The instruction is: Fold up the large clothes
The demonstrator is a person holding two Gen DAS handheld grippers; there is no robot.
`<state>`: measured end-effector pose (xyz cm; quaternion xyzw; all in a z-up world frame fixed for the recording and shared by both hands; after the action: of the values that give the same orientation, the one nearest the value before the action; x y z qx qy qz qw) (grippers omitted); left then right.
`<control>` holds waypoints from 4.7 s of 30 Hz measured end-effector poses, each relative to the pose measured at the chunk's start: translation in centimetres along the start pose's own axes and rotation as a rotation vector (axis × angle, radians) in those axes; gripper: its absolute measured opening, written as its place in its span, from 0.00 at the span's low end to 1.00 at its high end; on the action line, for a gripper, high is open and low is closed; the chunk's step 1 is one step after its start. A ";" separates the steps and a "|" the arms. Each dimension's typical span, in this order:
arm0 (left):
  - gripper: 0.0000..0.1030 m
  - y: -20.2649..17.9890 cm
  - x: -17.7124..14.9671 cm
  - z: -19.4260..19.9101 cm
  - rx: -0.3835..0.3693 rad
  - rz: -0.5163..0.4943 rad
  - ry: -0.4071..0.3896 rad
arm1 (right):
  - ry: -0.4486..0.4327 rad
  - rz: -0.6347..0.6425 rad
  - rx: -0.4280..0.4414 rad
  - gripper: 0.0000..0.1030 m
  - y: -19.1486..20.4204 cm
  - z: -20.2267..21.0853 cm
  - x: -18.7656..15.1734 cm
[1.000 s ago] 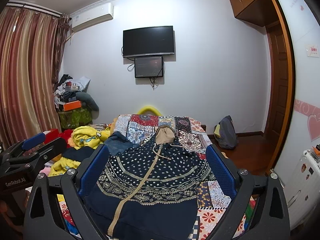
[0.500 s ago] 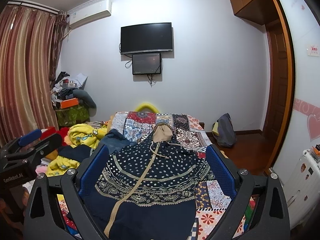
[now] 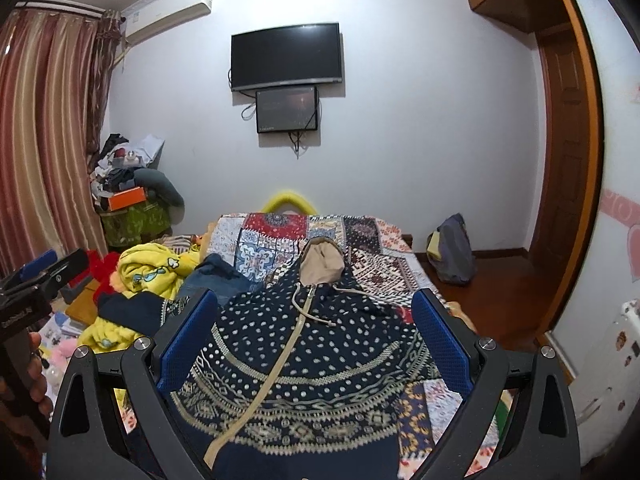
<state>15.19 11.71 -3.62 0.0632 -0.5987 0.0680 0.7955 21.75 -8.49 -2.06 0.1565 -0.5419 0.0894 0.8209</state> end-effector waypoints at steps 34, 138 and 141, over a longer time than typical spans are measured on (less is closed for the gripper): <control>0.78 28.5 -20.7 -27.0 0.002 0.699 0.671 | 0.611 0.190 -0.073 0.94 -1.3 -30.1 -8.6; 0.39 10.0 -17.9 -26.8 -0.187 0.039 0.765 | 0.645 0.502 0.223 0.92 13.3 -29.1 -11.9; 0.39 9.9 -19.7 -27.2 -0.213 0.061 0.799 | 0.661 0.517 0.217 0.82 14.5 -31.1 -12.9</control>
<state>33.63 25.76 -29.85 -0.0686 -0.2482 0.0486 0.9650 38.85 16.42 -22.94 0.0638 -0.2588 0.3939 0.8797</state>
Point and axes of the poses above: each gripper's, at about its wrist camera, not at the fingertips, and z roughly against the way its jaws point, y to its left, x to its top, the point moved 3 cm from there along -z, roughly the way its jaws point, and after that the axes turned 8 degrees about -z, right-handed, at the moved point
